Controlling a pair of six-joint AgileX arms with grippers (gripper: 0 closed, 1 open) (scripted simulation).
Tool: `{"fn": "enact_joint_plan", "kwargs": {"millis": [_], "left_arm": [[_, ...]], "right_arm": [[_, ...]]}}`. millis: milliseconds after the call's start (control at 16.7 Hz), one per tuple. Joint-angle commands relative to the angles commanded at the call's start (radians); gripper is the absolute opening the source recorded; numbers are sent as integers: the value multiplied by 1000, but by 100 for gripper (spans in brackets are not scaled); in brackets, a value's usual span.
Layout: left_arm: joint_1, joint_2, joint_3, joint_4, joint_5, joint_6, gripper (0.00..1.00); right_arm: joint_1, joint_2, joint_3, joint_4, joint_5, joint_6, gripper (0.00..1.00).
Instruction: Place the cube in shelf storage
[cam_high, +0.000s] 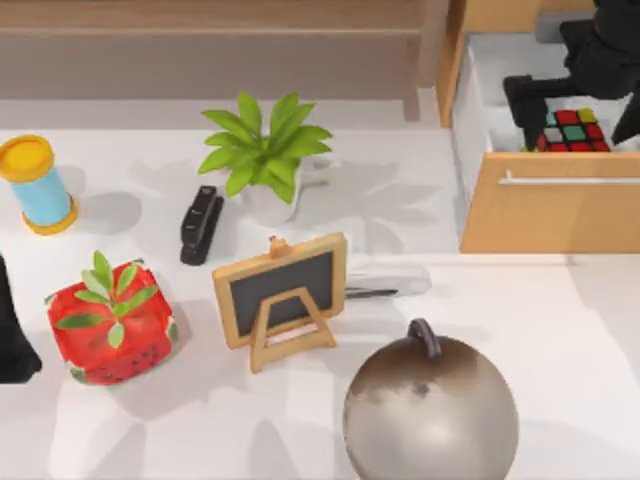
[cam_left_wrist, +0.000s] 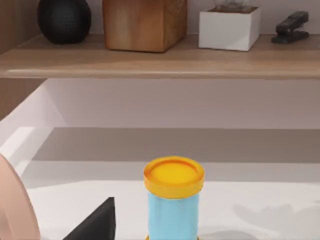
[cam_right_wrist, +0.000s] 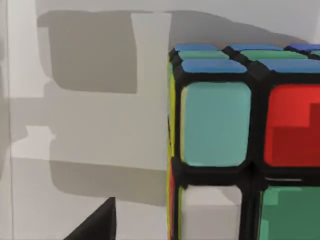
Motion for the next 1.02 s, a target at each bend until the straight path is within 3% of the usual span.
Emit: {"fn": "enact_joint_plan", "kwargs": {"millis": [480,1020], "left_arm": [[0,0,0,0,0,0,100],[0,0,0,0,0,0,100]], "right_arm": [[-4,42,24,24,-2,-5,100],[-4,42,24,24,-2,-5,32]]}}
